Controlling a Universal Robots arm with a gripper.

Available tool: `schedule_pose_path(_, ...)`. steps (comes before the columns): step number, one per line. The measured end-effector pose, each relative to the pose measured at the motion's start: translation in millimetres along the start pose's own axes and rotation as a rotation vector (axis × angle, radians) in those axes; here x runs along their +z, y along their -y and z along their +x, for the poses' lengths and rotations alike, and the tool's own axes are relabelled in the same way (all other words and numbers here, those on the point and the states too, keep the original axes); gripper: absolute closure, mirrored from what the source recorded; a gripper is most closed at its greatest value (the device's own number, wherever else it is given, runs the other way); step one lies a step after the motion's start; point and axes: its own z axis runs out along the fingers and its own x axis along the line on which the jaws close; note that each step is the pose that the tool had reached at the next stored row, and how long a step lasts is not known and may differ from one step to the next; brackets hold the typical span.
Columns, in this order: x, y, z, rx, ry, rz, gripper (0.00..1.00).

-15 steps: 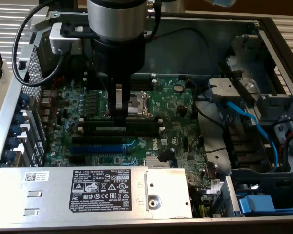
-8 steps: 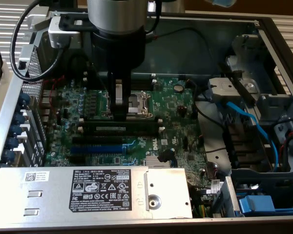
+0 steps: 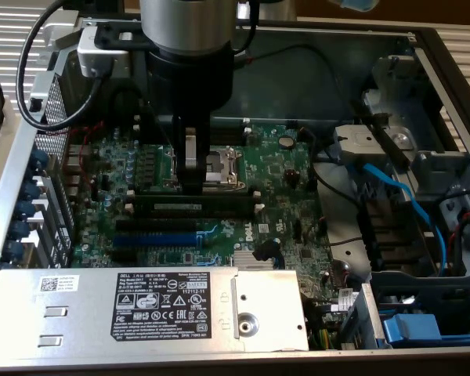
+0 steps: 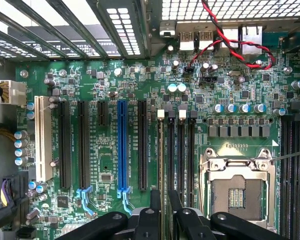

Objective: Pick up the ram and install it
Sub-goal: 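Press down the ram until it locks into place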

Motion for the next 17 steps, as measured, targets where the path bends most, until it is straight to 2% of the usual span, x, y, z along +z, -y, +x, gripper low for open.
schedule_pose_path(6,0.0,0.0,0.0,0.000,0.0000,0.0000,0.82)
schedule_pose_path(7,0.0,0.0,0.0,0.000,0.0000,0.0000,0.88)
schedule_pose_path(8,0.0,0.0,0.0,0.000,0.0000,0.0000,0.90)
schedule_pose_path(17,0.0,0.0,0.0,0.000,0.0000,0.0000,0.90)
